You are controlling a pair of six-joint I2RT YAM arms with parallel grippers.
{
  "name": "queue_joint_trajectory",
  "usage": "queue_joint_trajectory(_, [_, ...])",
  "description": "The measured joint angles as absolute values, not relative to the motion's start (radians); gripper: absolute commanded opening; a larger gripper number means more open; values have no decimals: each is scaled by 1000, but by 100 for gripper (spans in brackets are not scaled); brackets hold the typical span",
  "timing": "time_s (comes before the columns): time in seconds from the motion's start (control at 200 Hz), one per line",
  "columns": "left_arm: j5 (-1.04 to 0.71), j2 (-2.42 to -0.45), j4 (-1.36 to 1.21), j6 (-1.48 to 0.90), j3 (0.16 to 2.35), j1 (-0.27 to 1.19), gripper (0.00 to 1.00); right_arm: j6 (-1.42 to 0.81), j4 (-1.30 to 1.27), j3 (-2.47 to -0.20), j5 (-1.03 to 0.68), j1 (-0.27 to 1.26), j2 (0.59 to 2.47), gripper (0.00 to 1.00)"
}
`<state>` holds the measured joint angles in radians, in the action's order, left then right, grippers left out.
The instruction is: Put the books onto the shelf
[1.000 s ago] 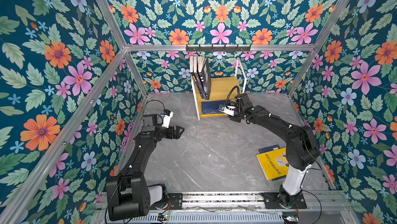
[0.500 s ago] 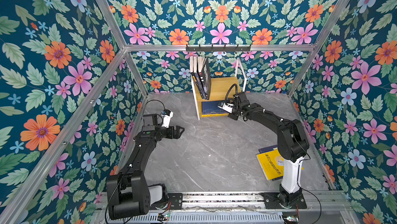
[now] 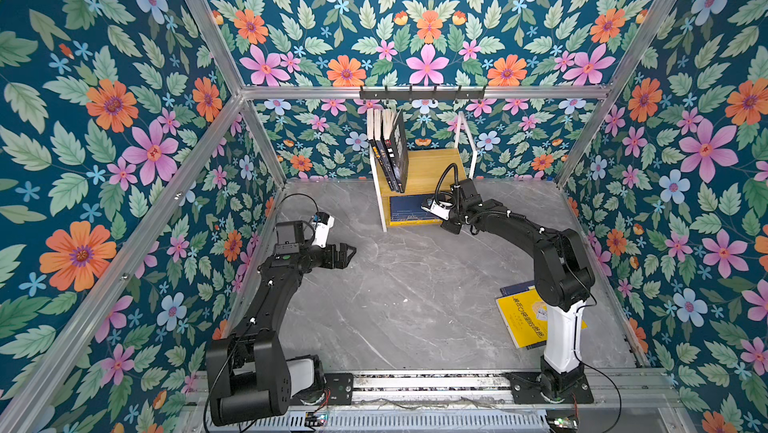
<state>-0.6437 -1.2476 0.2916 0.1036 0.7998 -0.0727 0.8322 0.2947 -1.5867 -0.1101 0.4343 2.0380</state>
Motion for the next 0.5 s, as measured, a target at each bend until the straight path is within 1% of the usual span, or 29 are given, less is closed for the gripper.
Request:
queue_joint_trajectory(0.16, [-645,-1243,285,104,796,-74,100,843,273,-1556,-109,433,2039,0])
queue_joint_trajectory(0.5, [-646,-1237,287,103,793,-76,100,867,197,-1567,-46,431,2047,0])
